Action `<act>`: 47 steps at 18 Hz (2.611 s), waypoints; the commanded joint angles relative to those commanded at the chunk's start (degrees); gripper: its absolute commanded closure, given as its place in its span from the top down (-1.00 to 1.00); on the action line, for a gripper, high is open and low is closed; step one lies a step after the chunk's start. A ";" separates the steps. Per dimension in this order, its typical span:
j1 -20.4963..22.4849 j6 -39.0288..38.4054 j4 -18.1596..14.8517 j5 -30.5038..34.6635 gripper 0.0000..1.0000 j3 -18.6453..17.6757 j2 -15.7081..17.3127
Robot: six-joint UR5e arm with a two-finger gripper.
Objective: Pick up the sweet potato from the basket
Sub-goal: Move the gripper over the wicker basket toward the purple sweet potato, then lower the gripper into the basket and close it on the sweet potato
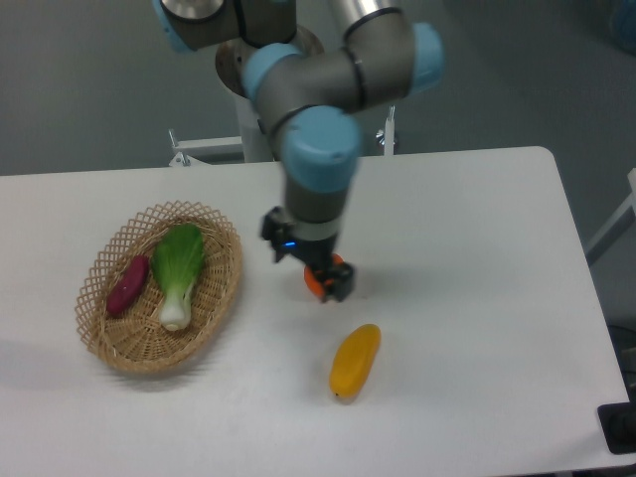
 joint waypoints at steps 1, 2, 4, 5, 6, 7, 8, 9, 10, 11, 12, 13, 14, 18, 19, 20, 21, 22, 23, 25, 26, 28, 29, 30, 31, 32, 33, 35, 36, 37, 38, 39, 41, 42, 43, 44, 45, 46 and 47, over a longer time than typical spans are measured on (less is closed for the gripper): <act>-1.84 -0.71 0.88 0.00 1.00 -0.09 -0.53; -3.34 -1.58 1.85 0.00 1.00 -0.09 -1.23; -5.63 -2.82 3.61 0.09 1.00 -0.35 -2.72; -6.77 -3.00 4.22 0.00 1.00 -0.35 -3.51; -7.83 -3.09 4.40 0.09 1.00 -0.44 -4.22; -8.62 -3.09 4.49 0.00 1.00 -1.05 -4.74; -9.33 -3.26 4.58 0.00 1.00 -1.40 -5.10; -10.38 -3.78 4.58 0.00 1.00 -1.58 -5.36; -11.52 -4.66 4.58 0.00 1.00 -1.58 -5.80; -12.49 -5.54 4.67 -0.17 1.00 -1.58 -6.07; -13.11 -6.16 4.76 -0.78 1.00 -1.50 -6.33; -13.63 -6.77 5.19 -1.92 1.00 -1.50 -6.77; -14.16 -7.04 5.46 -2.72 1.00 -1.58 -7.12; -15.48 -7.13 5.46 -2.81 1.00 -2.02 -9.23; -15.66 -7.13 5.46 -2.81 1.00 -2.28 -9.58; -15.84 -7.13 5.46 -2.81 1.00 -2.72 -9.84; -16.10 -7.04 5.55 -2.81 1.00 -3.25 -10.02; -16.45 -7.04 5.55 -2.81 1.00 -3.34 -10.20; -16.71 -7.04 5.55 -2.99 1.00 -3.43 -10.37; -16.89 -7.04 5.55 -3.43 1.00 -3.34 -10.90; -16.89 -7.04 5.55 -3.60 1.00 -3.34 -11.16; -17.50 -7.04 5.55 -3.60 1.00 -3.34 -11.87; -17.59 -6.95 5.55 -3.69 1.00 -3.34 -11.96; -17.77 -6.95 5.55 -3.69 1.00 -3.34 -12.22; -18.03 -6.95 5.55 -3.69 0.93 -3.34 -12.39; -18.03 -6.95 5.55 -3.69 0.76 -3.34 -12.48; -18.12 -6.87 5.46 -3.78 0.52 -3.34 -12.57; -18.12 -6.95 5.46 -4.04 0.12 -3.34 -12.57; -18.12 -6.87 5.55 -4.13 -0.12 -3.34 -12.48; -18.12 -6.87 5.46 -4.13 -0.30 -3.34 -12.31; -18.12 -6.87 5.37 -4.13 -0.42 -3.25 -12.05; -18.12 -6.87 5.37 -4.22 -0.53 -3.17 -11.87; -18.03 -6.87 5.28 -4.22 -0.70 -2.99 -11.08; -18.03 -6.87 5.28 -4.22 -0.71 -2.90 -10.82; -17.95 -6.87 5.20 -4.22 -0.71 -2.73 -10.29; -17.69 -6.87 5.20 -4.48 -0.71 -2.64 -9.76; -17.42 -6.95 5.20 -4.83 -0.71 -2.46 -9.15; -17.25 -7.04 5.20 -5.18 -0.70 -2.38 -8.62; -16.72 -7.04 5.20 -5.36 -0.70 -2.20 -8.01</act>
